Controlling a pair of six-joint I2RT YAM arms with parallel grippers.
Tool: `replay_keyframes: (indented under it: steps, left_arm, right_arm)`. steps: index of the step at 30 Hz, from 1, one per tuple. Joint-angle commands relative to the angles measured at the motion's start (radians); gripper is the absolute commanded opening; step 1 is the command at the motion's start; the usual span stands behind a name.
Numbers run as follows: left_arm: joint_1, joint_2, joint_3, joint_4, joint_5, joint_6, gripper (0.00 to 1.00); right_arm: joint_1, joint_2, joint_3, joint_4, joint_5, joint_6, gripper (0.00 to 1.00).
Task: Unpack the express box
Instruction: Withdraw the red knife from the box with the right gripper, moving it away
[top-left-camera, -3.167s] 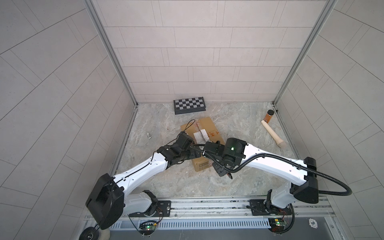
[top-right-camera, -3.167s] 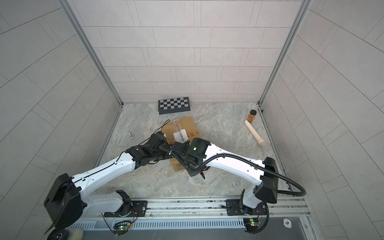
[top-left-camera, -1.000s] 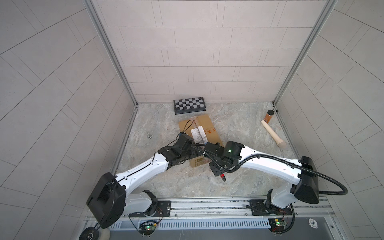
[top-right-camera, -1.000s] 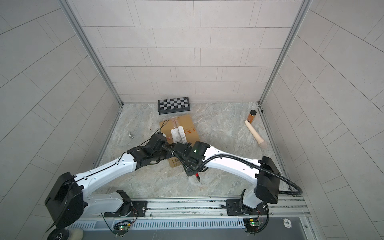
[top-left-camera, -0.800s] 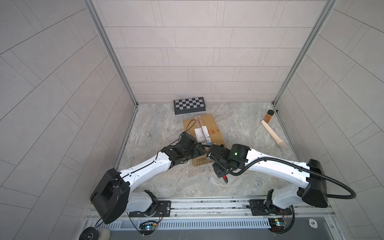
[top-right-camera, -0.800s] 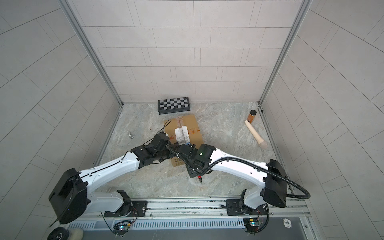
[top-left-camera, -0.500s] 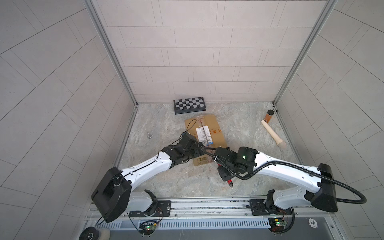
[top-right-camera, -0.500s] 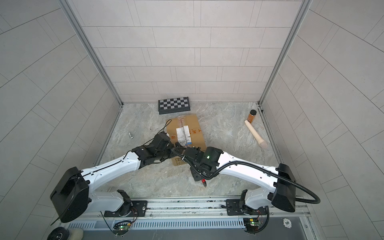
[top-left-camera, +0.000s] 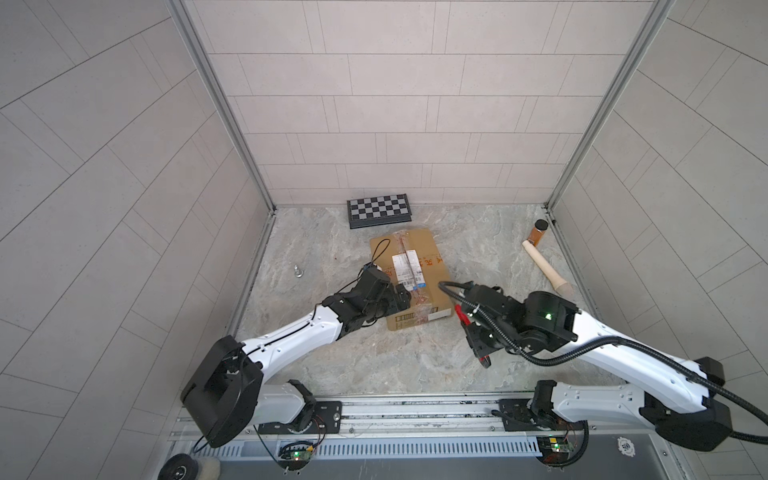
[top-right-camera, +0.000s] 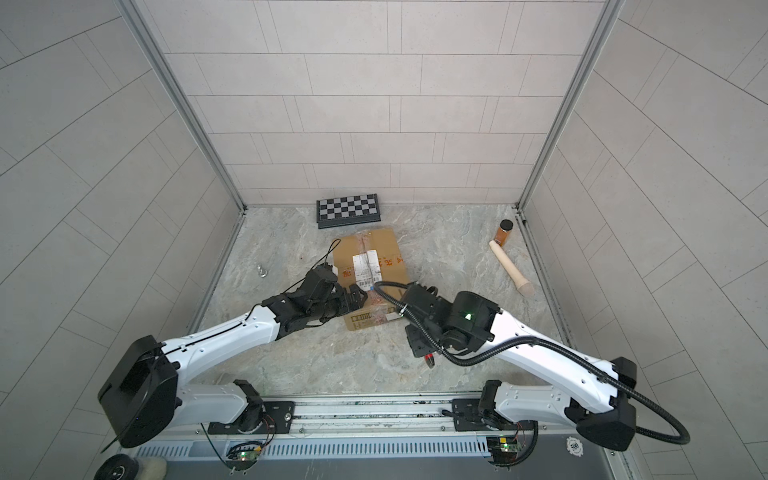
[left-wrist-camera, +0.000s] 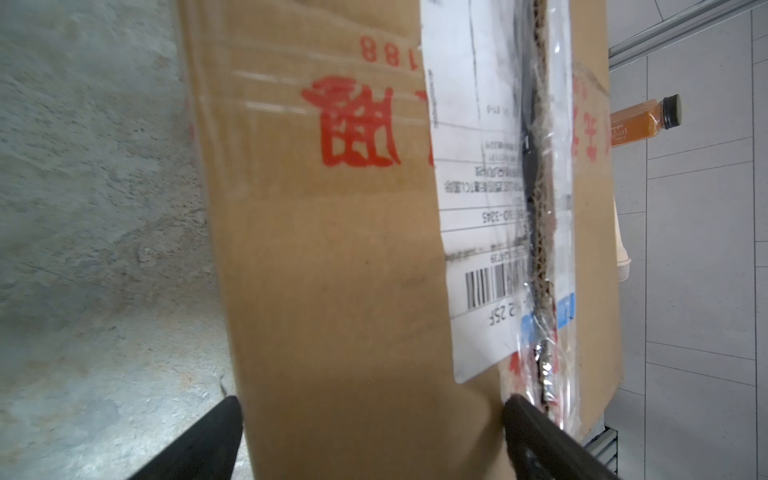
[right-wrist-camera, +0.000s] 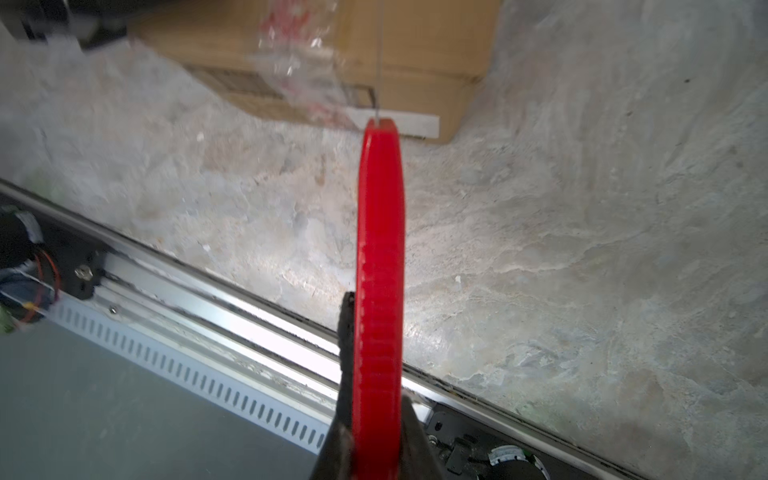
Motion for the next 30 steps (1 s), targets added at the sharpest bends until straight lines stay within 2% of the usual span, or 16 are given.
replay_keyframes:
  steps: [1,4,7,10,14,19,30]
  left_arm:
    - [0.03,-0.037,-0.054,-0.165,-0.097,0.079,1.0]
    - [0.055,-0.101,-0.033,-0.166,-0.09,0.111,1.0]
    - [0.081,-0.157,-0.006,-0.174,-0.08,0.14,1.0]
    - [0.102,-0.197,0.022,-0.186,-0.074,0.166,1.0]
    - [0.124,-0.198,0.055,-0.199,-0.063,0.202,1.0]
    - [0.125,-0.154,0.088,-0.193,-0.044,0.212,1.0]
    - [0.125,-0.052,0.098,-0.151,0.013,0.223,1.0]
  right_arm:
    - [-0.143,-0.034,-0.038,0.021,0.036,-0.068,0.0]
    - [-0.33,-0.027,-0.116,0.136,-0.048,-0.173,0.0]
    - [-0.467,0.034,-0.175,0.287,-0.107,-0.263,0.0]
    - [-0.545,0.152,-0.191,0.438,-0.126,-0.325,0.0]
    - [-0.602,0.329,-0.16,0.586,-0.151,-0.362,0.0]
    - [-0.639,0.556,-0.046,0.617,-0.205,-0.396,0.0]
    - [-0.641,0.729,-0.034,0.762,-0.203,-0.399,0.01]
